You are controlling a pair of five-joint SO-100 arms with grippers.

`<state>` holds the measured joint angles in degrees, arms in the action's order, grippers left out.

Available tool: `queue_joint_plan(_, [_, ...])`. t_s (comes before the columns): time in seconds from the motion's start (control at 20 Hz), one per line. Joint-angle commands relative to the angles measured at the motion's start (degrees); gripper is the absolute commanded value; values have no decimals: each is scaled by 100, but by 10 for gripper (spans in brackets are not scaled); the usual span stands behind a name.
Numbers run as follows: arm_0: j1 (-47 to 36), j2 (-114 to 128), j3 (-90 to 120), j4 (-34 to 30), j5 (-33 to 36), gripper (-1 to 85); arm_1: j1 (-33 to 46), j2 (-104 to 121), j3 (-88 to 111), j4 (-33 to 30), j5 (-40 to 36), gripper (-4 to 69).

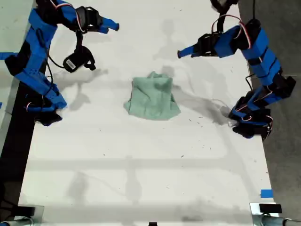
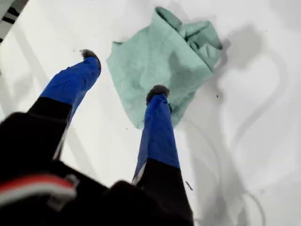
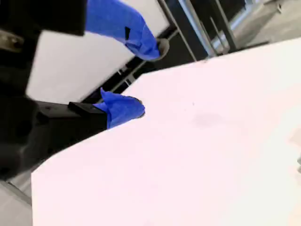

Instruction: Fold t shirt

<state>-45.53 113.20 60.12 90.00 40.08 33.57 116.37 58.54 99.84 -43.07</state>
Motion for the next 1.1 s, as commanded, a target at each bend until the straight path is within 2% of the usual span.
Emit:
queue_joint_plan(0.0, [141,1397,290,-422,105,10,-352,940,624,9,132,42])
queue_joint_plan(0.05, [378,2206,1099,-817,79,-2,-545,1345,1380,-26,334,15])
queue_joint_plan(0.1, [483,3533,2575,-1617,70,-3,-703,1907,2259,-53,589,15])
queue_joint_plan(0.15, [606,5221,4403,-2698,44,-3,-888,2716,3340,-229,853,15])
queue_joint_plan(0.2, [835,6847,6082,-3322,-141,-3,-1072,3656,4447,-501,1046,15])
queue_joint_plan(0.3, [1099,8912,8789,-3463,-905,-3,-1661,5142,6398,-1011,1617,15])
queue_joint_plan(0.45, [2188,9290,11760,-4939,-1652,1,-2760,6636,8886,-2109,2215,14])
queue_joint_plan(0.5, [2224,9290,12322,-5221,-1775,12,-2883,7488,9694,-2171,2355,14])
queue_joint_plan(0.55, [2259,9290,12779,-5484,-1837,12,-2944,8534,10485,-1934,2426,15])
queue_joint_plan(0.6, [2312,9141,12850,-5476,-1793,9,-3050,8394,10696,-1696,2672,30])
queue_joint_plan(0.65, [2312,9246,12850,-5001,-1828,9,-3085,8464,11109,-1767,2689,51])
queue_joint_plan(0.7, [2303,9264,12850,-4456,-2030,7,-3120,8464,11514,-1837,2672,137])
queue_joint_plan(0.75, [2312,9255,12850,-3938,-2013,8,-3120,8411,11786,-1969,2276,154])
queue_joint_plan(0.8, [2268,9255,12850,-3393,-2039,9,-3103,8411,11813,-2030,1371,153])
queue_joint_plan(0.95, [2716,9211,12850,-3208,-2083,13,-2856,8429,11821,-2039,-132,154])
queue_joint_plan(1.0, [2883,9211,12850,-3208,-2083,13,-2892,8429,11821,-2048,0,150])
queue_joint_plan(1.05, [3023,9211,12850,-3208,-2083,14,-2971,8438,11821,-2048,536,145])
